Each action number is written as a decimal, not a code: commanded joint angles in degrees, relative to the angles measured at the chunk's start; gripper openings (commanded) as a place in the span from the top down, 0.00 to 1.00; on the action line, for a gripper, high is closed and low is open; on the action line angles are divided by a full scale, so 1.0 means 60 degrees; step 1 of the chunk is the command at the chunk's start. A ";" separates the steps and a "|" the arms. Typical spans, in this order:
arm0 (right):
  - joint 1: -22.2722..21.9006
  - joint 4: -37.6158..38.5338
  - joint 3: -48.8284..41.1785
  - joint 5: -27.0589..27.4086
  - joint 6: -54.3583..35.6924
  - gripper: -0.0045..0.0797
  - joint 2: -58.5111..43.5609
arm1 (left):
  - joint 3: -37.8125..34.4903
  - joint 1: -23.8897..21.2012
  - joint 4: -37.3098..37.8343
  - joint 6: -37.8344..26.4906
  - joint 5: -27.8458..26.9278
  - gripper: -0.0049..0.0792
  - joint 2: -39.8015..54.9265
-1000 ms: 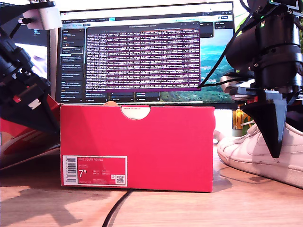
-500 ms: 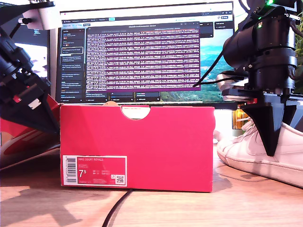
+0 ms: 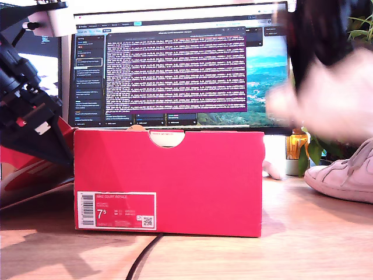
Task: Pack the white shoes by picking the first shoe and placing it inside the red shoebox, left side, then picking and rotating the second shoe and placing it in the shoebox
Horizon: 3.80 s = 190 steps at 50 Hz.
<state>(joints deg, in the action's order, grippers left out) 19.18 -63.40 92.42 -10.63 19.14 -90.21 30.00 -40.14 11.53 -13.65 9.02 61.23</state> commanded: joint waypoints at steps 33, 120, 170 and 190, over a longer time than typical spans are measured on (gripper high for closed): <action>0.2681 0.4495 0.0186 -0.0984 0.3355 0.96 -0.0841 | 0.0073 -0.0015 -0.0153 0.0033 0.0015 0.96 0.0036; 0.3359 0.6215 0.0186 -0.0576 0.4095 0.84 -0.4714 | 0.0073 -0.0015 -0.0146 0.0033 0.0015 0.96 0.0036; 0.1643 -0.1370 0.4623 0.0641 0.4047 0.39 -0.4594 | 0.0073 -0.0015 -0.0073 0.0033 0.0004 0.96 0.0036; 0.0823 -0.2470 0.4615 0.2488 0.5482 0.31 -0.4430 | 0.0073 -0.0015 -0.0073 0.0033 0.0004 0.96 0.0036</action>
<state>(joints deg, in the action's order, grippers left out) 24.95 -78.15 120.36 3.73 51.31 -117.78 30.00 -40.14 11.94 -13.67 9.08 61.23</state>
